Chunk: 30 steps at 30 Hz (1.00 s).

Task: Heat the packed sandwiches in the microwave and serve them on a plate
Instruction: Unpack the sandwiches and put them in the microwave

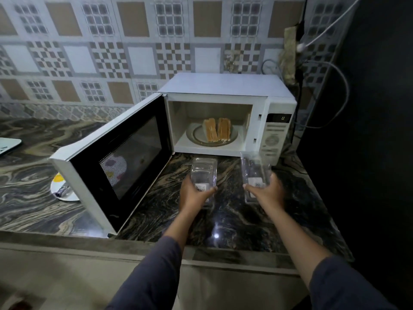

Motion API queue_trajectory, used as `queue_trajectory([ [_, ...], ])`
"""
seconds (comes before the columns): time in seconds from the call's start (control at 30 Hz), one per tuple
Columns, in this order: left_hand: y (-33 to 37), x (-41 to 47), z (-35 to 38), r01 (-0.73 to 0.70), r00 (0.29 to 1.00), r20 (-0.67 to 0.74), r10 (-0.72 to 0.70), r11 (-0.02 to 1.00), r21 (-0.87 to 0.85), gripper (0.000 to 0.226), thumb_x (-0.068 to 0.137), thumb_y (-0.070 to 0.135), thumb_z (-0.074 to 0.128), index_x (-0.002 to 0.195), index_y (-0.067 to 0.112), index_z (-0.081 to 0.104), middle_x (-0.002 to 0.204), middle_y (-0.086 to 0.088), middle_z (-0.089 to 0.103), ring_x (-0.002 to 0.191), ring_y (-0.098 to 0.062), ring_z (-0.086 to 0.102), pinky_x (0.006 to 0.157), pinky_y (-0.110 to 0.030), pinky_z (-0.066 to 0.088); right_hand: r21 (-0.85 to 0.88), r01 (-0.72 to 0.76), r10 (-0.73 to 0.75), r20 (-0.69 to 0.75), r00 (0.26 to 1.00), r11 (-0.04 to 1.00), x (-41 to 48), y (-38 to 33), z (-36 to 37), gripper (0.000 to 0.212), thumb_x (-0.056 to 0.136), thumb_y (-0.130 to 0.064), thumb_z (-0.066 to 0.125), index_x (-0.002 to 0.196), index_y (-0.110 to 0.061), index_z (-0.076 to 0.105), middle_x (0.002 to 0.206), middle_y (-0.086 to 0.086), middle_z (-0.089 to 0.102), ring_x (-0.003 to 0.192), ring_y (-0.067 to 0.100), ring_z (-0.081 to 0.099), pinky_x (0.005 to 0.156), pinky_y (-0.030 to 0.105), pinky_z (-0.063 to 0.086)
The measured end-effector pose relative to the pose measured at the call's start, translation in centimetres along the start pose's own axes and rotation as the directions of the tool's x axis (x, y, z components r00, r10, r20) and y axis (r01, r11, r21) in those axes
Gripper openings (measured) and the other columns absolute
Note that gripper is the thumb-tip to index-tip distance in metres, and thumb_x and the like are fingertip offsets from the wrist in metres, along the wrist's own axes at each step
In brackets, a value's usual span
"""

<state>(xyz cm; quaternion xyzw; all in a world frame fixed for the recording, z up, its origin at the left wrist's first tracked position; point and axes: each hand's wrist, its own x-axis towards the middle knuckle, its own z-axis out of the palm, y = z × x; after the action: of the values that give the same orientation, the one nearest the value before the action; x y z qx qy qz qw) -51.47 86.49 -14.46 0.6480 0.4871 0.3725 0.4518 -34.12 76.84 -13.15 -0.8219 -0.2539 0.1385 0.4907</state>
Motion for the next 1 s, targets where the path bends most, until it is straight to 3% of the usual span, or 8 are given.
queue_trajectory([
  [0.07,1.7,0.2,-0.4,-0.043,0.999,0.006,0.044,0.999,-0.029,0.069,0.058,0.026,0.086,0.116,0.023,0.049,0.117,-0.001,0.06,0.104,-0.017,0.06,0.086,-0.031,0.051,-0.001,0.053,-0.053,-0.039,0.998,0.999,0.0,-1.4,-1.2,0.089,0.061,-0.033,0.085,0.135,-0.009,0.042,0.138,0.012,0.045,0.124,0.029,0.047,0.097,0.037,0.043],
  [0.2,5.5,1.2,-1.2,-0.145,0.989,-0.029,0.145,0.989,0.03,0.087,0.048,0.057,0.078,0.121,0.023,0.047,0.118,0.0,0.057,0.108,-0.018,0.057,0.091,-0.043,0.051,0.049,0.175,-0.169,-0.109,0.98,0.983,0.2,-4.5,-3.8,0.087,0.063,-0.031,0.084,0.136,-0.011,0.041,0.137,0.011,0.046,0.123,0.028,0.048,0.095,0.034,0.043],
  [0.37,10.6,2.9,-2.0,-0.25,0.966,-0.066,0.25,0.968,0.021,0.086,0.061,0.043,0.082,0.13,0.012,0.042,0.127,-0.005,0.051,0.116,-0.02,0.051,0.098,-0.038,0.046,0.042,0.283,-0.275,-0.135,0.952,0.958,1.3,-8.8,-6.0,0.089,0.066,-0.035,0.082,0.139,-0.012,0.037,0.142,0.009,0.041,0.127,0.027,0.044,0.098,0.033,0.04],
  [0.57,16.5,7.7,-2.5,-0.307,0.946,-0.096,0.309,0.951,0.039,0.084,0.059,0.049,0.081,0.126,0.016,0.043,0.126,-0.005,0.052,0.118,-0.023,0.05,0.099,-0.041,0.045,0.085,0.346,-0.335,-0.123,0.934,0.934,4.8,-14.5,-6.7,0.085,0.065,-0.04,0.08,0.136,-0.015,0.039,0.136,0.007,0.044,0.123,0.025,0.046,0.094,0.031,0.04],
  [0.77,22.2,14.6,-2.4,-0.226,0.974,0.009,0.226,0.971,0.082,0.1,0.068,0.04,0.079,0.144,0.011,0.02,0.149,-0.012,0.029,0.134,-0.03,0.034,0.106,-0.041,0.037,0.045,0.315,-0.314,-0.029,0.949,0.948,11.1,-20.6,-6.3,0.082,0.068,-0.041,0.078,0.134,-0.012,0.037,0.135,0.009,0.048,0.12,0.027,0.048,0.083,0.028,0.039],
  [0.9,24.2,20.3,-2.0,-0.184,0.982,0.069,0.175,0.971,0.154,0.102,0.066,0.043,0.079,0.143,0.007,0.024,0.147,-0.014,0.032,0.132,-0.031,0.036,0.106,-0.042,0.038,-0.004,0.234,-0.233,0.076,0.969,0.972,15.9,-23.4,-4.9,0.098,0.066,-0.045,0.079,0.142,-0.012,0.026,0.143,0.01,0.04,0.127,0.029,0.044,0.096,0.035,0.042],
  [1.0,24.2,23.6,-1.1,-0.147,0.987,0.087,0.132,0.97,0.195,0.107,0.064,0.044,0.08,0.144,0.006,0.02,0.149,-0.015,0.029,0.133,-0.032,0.035,0.107,-0.042,0.037,-0.069,0.205,-0.199,0.086,0.976,0.976,18.8,-24.4,-3.5,0.095,0.069,-0.043,0.077,0.142,-0.009,0.027,0.143,0.011,0.04,0.127,0.029,0.044,0.096,0.034,0.041],
])
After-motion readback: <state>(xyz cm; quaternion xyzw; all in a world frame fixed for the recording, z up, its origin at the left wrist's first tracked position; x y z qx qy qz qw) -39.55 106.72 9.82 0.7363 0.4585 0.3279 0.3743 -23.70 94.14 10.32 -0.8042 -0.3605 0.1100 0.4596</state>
